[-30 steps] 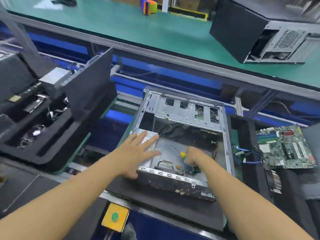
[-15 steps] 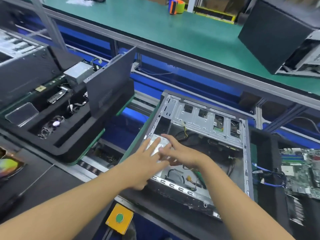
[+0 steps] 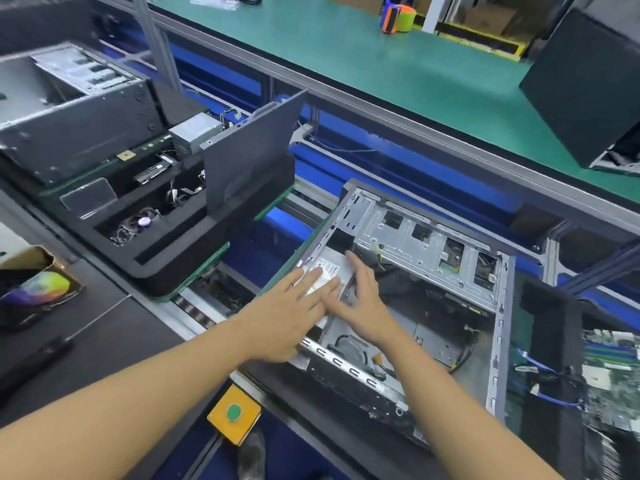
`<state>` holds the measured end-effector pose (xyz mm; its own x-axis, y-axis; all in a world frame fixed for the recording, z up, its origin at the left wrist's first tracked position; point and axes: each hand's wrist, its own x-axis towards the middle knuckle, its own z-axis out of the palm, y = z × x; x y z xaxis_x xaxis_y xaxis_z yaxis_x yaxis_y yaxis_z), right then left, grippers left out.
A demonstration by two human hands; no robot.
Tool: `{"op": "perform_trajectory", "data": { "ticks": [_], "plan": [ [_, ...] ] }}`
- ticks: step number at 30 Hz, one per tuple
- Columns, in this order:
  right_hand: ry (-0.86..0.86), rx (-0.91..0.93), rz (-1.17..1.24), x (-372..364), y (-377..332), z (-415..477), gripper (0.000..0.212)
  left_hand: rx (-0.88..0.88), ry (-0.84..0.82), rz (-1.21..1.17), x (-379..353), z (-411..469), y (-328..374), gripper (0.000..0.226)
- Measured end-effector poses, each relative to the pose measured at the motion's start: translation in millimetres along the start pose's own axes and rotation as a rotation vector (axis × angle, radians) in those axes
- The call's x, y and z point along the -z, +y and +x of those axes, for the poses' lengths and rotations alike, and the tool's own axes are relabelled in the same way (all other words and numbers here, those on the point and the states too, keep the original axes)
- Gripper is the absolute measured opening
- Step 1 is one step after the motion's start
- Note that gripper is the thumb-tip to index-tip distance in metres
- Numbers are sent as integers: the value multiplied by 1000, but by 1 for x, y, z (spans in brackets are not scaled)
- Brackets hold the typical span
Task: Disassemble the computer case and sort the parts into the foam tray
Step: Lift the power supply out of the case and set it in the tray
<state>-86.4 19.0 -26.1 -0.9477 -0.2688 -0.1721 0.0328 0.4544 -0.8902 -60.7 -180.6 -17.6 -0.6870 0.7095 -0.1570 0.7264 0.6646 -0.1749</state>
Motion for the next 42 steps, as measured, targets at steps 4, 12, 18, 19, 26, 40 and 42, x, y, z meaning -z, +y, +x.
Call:
{"op": "perform_trajectory", "data": {
  "ticks": [4,12,18,19,26,40,42],
  "plan": [
    [-138,89,-256,10,-7,2,120,100,-234,-775,21,1,-26,113],
    [-213,-18,-779,-8,-20,13,139,524,296,-1114,22,33,-20,52],
    [-224,-113,-785,-15,-31,23,142,744,288,-1046,17,44,-10,45],
    [-216,-114,-736,-16,-34,23,141,746,310,-987,17,44,-8,43],
    [-137,-59,-657,-10,-43,20,135,725,372,-992,11,43,-10,43],
    [-61,-93,-709,28,-38,5,139,690,331,-869,11,44,-7,58],
    [-55,-111,-693,30,-32,-3,139,689,307,-814,12,44,-7,61]
  ]
}}
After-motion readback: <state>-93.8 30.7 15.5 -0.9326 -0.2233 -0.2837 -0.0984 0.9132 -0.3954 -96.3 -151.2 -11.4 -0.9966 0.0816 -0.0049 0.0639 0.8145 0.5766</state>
